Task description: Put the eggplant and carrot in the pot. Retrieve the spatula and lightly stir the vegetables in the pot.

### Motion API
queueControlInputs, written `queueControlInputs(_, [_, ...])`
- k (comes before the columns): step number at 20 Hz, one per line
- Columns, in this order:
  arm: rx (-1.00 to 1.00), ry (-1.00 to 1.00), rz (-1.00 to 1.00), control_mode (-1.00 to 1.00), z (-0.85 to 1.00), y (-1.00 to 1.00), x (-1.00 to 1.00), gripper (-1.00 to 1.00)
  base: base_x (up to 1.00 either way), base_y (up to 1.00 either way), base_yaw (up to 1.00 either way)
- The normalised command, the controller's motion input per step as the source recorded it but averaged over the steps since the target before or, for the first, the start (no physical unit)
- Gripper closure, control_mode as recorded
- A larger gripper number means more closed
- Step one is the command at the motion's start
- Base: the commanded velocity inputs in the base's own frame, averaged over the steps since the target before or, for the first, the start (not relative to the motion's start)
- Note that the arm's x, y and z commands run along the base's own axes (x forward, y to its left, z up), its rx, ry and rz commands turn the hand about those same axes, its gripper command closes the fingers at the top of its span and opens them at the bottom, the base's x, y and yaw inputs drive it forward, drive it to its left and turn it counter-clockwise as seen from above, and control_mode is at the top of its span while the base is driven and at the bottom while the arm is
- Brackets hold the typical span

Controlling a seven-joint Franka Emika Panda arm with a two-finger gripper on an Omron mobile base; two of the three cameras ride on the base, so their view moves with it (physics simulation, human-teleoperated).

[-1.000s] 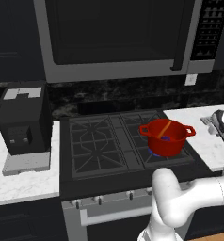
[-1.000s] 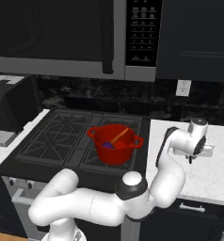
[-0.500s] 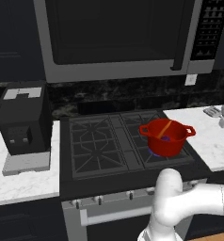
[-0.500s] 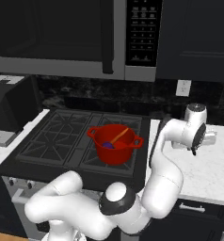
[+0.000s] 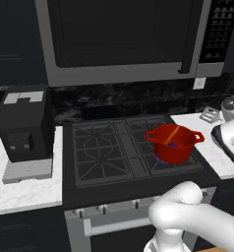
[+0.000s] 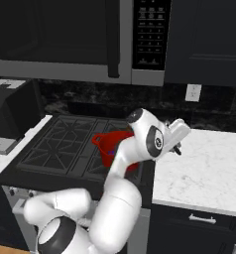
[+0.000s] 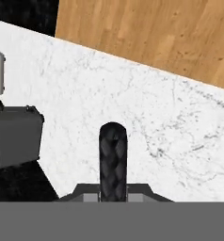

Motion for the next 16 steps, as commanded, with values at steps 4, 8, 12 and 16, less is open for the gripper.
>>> queueControlInputs(4, [-0.54,0.01,0.44,-1.00,1.00,0.26,-0.74,1.00,0.00,0.00,0.00])
queueControlInputs(8, [-0.47,0.19,0.44,-1.00,0.95,0.29,-0.21,1.00,0.00,0.00,0.00])
queueControlInputs(12, [-0.33,0.49,0.46,-1.00,0.40,0.25,0.02,1.00,0.00,0.00,0.00])
queueControlInputs(16, [-0.22,0.63,0.38,-1.00,0.53,0.27,0.17,1.00,0.00,0.00,0.00])
